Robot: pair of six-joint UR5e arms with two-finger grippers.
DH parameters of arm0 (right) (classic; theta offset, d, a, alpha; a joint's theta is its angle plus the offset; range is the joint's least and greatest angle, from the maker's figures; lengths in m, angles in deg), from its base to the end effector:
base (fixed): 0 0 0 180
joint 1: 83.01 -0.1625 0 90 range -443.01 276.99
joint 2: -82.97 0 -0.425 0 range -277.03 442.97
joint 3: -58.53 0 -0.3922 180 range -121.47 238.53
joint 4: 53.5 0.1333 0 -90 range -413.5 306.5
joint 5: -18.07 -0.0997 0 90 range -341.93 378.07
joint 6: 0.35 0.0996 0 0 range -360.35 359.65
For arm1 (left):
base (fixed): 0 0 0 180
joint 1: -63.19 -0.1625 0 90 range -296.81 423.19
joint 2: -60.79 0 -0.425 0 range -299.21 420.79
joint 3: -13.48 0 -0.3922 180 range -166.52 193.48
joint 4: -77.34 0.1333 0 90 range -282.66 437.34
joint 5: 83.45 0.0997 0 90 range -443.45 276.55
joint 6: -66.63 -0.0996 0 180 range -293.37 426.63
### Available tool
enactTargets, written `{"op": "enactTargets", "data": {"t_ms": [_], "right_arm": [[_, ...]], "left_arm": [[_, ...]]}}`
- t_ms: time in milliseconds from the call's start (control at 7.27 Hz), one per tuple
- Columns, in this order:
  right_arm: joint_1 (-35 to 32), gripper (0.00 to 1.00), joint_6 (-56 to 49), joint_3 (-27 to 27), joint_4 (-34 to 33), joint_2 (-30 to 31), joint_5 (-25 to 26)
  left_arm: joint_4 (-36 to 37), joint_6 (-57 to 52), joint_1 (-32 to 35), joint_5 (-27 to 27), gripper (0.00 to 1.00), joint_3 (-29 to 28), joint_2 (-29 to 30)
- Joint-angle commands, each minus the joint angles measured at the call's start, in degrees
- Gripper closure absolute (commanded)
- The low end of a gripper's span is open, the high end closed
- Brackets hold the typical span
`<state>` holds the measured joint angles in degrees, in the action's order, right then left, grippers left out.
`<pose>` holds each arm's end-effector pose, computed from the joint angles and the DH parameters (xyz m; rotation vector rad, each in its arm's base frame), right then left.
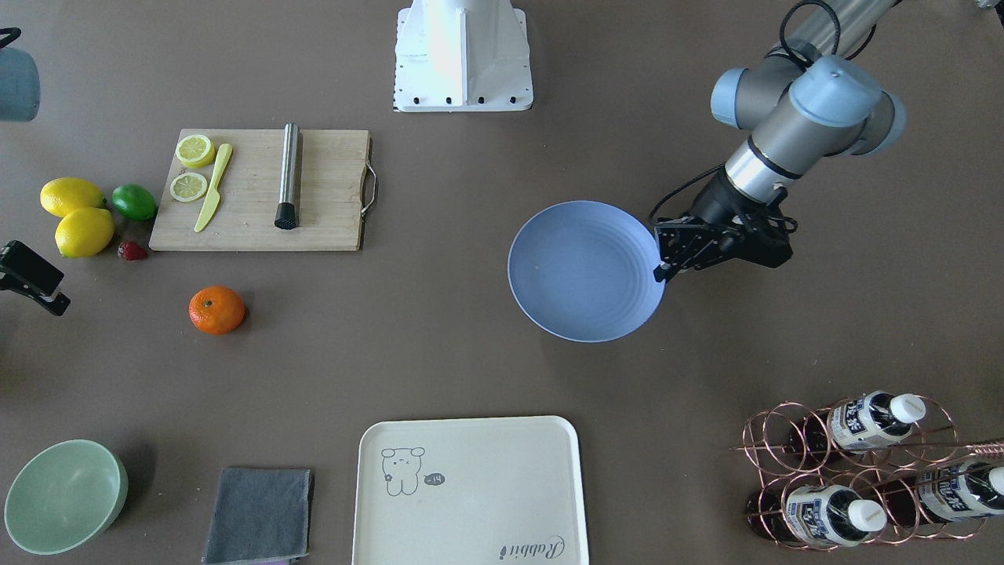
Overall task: Pick orange to plate
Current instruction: 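Move the left gripper toward the blue plate while the right gripper moves toward the orange, then lower the right gripper over the orange and grasp it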
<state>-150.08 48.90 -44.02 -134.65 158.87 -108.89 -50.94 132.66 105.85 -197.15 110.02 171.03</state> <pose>-0.1589 -0.5641 0.4057 0.1155 -0.8568 0.2307 0.3941 -0.4900 0.3326 0.3061 1.1340 -0.0531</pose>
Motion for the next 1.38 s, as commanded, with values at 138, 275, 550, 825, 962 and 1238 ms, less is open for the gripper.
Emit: {"op": "enactTargets", "data": {"t_ms": [138, 275, 550, 825, 962, 1238], "right_arm": [[4.6, 0.00, 6.0, 0.2, 1.4, -0.1, 3.5], [5.5, 0.00, 6.1, 0.8, 1.4, -0.7, 3.8], [7.4, 0.00, 8.7, 0.9, 1.6, -0.8, 3.9], [8.3, 0.00, 8.9, 1.0, 1.5, -0.8, 4.3], [9.0, 0.00, 9.0, 1.2, 1.4, -0.8, 5.1], [11.3, 0.00, 9.3, 1.6, 1.6, -0.8, 6.3]], "left_arm": [[5.7, 6.7, -11.3, 11.6, 1.00, 0.1, 7.4], [5.8, 7.9, -13.5, 13.8, 1.00, -0.1, 7.9], [5.7, 8.0, -17.0, 18.0, 1.00, -1.0, 8.0], [5.7, 7.9, -17.7, 19.3, 1.00, -2.9, 9.5], [5.6, 7.6, -17.3, 19.5, 0.18, -3.5, 9.6], [5.2, 6.6, -16.5, 21.5, 0.02, -3.1, 9.7]]}}
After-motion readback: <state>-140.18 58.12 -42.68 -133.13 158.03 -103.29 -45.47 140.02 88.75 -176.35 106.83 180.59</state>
